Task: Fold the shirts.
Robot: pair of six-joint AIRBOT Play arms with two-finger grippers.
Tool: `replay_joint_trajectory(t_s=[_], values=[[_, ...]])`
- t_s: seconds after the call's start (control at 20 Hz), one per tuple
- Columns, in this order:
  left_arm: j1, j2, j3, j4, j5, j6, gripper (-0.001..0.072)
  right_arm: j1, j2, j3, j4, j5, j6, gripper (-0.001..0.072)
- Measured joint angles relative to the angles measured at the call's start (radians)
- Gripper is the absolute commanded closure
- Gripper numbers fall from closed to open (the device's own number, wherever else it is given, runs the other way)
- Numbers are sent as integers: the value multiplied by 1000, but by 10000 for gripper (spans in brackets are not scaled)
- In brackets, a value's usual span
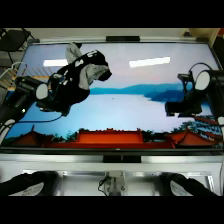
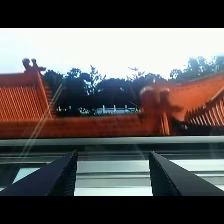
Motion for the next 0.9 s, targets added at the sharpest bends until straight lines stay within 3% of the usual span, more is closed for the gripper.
replay_joint_trajectory(t_s=[0.15,0.3,0.55,0.75,0.9], values=[[0,0,0,-4,7,0,1,0,0,0,0,-11,0,145],[11,-18,8,-10,105,0,-5,0,0,0,0,-53,7,145],[183,-216,172,-35,179,-1,-6,0,0,0,66,-194,9,145],[357,-381,272,-244,180,7,-4,2,0,0,149,-262,10,145],[407,-464,296,-388,230,41,-2,2,0,0,179,-284,11,145]])
